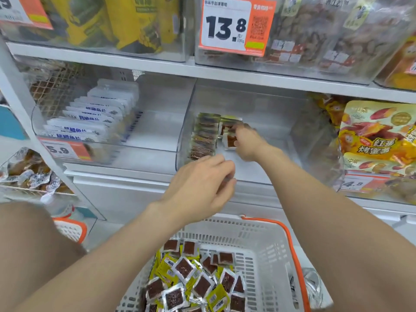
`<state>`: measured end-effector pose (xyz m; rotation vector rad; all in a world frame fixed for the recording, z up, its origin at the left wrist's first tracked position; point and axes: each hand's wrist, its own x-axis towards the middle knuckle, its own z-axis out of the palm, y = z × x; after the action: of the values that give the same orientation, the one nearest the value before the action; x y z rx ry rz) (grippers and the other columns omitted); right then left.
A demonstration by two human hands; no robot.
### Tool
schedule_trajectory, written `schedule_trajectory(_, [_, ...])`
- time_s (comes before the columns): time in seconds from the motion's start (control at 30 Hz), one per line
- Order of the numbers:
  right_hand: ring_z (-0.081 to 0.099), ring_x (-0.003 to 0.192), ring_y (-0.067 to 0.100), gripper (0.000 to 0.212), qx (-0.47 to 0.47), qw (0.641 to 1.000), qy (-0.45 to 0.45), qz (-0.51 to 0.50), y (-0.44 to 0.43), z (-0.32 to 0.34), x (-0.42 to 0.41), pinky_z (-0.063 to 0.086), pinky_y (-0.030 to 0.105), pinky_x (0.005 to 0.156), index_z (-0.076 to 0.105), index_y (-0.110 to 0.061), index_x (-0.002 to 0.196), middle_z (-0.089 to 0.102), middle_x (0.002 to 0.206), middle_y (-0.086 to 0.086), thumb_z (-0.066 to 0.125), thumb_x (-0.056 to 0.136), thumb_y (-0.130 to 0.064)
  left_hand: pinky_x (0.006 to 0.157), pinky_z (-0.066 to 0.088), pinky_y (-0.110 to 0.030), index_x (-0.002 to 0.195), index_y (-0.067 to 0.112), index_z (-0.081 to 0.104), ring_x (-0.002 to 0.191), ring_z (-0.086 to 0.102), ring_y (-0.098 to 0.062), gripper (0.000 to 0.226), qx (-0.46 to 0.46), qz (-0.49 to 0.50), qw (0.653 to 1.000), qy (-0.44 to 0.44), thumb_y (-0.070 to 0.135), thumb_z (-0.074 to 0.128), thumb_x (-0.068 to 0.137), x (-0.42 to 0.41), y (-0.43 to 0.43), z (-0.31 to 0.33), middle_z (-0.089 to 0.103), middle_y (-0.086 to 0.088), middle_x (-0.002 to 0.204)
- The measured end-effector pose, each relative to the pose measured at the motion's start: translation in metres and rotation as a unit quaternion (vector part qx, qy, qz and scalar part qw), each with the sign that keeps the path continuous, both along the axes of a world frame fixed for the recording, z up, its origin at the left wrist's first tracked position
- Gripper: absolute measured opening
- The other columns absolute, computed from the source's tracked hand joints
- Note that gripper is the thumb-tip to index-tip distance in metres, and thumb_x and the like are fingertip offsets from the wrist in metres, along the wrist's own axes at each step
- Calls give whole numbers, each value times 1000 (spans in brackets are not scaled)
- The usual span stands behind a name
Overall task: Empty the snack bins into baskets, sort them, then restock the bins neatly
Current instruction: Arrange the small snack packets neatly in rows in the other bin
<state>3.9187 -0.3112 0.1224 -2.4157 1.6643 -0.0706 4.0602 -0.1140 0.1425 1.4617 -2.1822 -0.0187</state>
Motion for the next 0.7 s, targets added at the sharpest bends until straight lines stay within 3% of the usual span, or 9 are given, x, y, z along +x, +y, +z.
schedule_trajectory(0.1, [53,125,41,49,-15,1000,-14,-10,-15,-5,14,47,40,106,47,-5,144,43,144,25,58,96,-10,61,47,-37,90,28,55,78,47,-12,14,26,3,999,31,40,54,97,-2,-4,-2,47,9,82])
schedule_trajectory(0.27, [53,124,35,71,-61,990,-26,-124,-22,-2,22,44,32,79,39,8,140,51,135,23,74,93,-32,63,47,-38,91,30,53,80,48,-14,10,12,10,1000,27,39,52,95,-5,-5,-7,48,9,82])
schedule_trajectory(0.37, [59,115,32,48,-33,985,-79,-147,-29,-3,20,40,29,74,52,-3,116,61,116,14,77,87,-32,64,47,-37,93,30,54,81,48,-14,10,4,13,1000,25,39,52,96,-5,-2,-9,49,10,83])
schedule_trajectory(0.53, [53,99,27,34,-2,981,-104,-166,-19,2,10,38,29,72,44,-8,99,49,86,5,71,92,-28,71,47,-39,97,28,54,84,49,-16,13,-8,10,1000,20,38,49,101,-4,0,-12,49,9,89])
schedule_trajectory(0.7, [61,111,38,27,-8,974,-126,-188,14,25,-10,43,35,75,50,-7,97,57,103,13,68,94,-27,82,48,-36,105,19,62,99,52,-17,10,-22,16,996,83,28,61,100,3,11,-13,54,6,105])
